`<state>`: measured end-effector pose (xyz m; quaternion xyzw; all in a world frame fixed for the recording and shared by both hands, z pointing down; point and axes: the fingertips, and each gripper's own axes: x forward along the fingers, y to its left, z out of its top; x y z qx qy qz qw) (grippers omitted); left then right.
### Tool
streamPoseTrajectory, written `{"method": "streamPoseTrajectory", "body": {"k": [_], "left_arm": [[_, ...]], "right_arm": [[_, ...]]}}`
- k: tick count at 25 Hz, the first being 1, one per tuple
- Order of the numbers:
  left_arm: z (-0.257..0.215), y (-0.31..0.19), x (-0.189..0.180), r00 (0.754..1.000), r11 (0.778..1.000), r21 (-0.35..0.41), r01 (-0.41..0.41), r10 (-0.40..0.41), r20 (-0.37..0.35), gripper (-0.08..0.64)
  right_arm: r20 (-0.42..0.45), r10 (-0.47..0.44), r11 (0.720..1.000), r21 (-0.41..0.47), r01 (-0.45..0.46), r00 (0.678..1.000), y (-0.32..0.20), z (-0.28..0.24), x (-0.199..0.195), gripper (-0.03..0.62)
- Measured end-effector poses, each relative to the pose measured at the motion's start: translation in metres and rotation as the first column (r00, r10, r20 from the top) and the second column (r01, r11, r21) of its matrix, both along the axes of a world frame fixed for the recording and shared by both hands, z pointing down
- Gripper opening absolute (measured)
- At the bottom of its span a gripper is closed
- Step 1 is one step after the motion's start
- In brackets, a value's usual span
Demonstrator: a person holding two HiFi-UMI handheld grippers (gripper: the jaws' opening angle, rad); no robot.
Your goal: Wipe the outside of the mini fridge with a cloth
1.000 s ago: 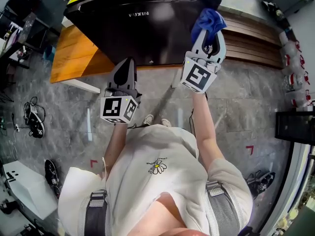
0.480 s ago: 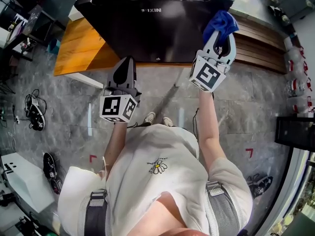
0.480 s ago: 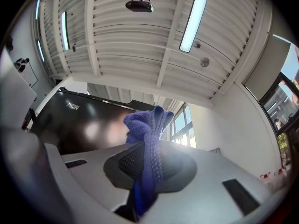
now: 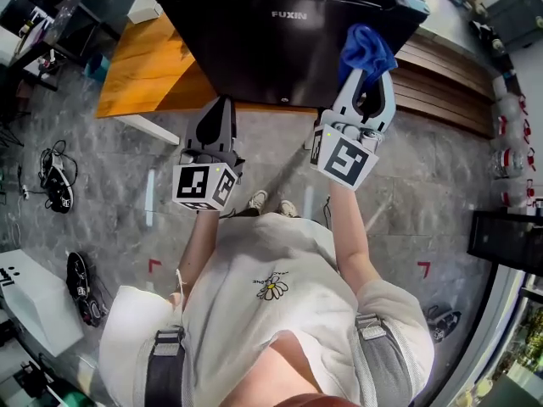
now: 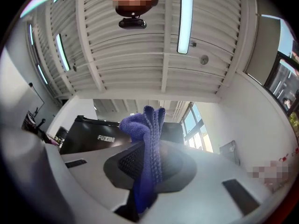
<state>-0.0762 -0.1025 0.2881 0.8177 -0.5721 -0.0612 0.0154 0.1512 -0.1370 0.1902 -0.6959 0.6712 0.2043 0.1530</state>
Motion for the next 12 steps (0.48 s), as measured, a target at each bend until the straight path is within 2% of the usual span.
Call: {"method": "streamPoseTrajectory", "body": {"k": [5,10,12], "left_arm": [[0.003,0.004,-0.036,0.999,0.999,-0.008,0.047,-0.047,-0.004,0.005],[0.004,0.011,-0.087,0.993,0.993,-0.012,0.116,-0.116,0.005,0.005],[0.008,0.011,-0.107,0.990,0.990,-0.016,0.139,-0.139,0.013,0.005]], "right_arm": [[-0.005,-0.151,0.988,-0.041,0.151,0.988,-0.004,0.017,-0.075,0.063],[0.052,-0.271,0.961,-0.050,0.273,0.961,-0.010,0.026,-0.158,0.063],[0.046,-0.306,0.949,-0.060,0.308,0.951,-0.019,0.032,-0.189,0.063]]}}
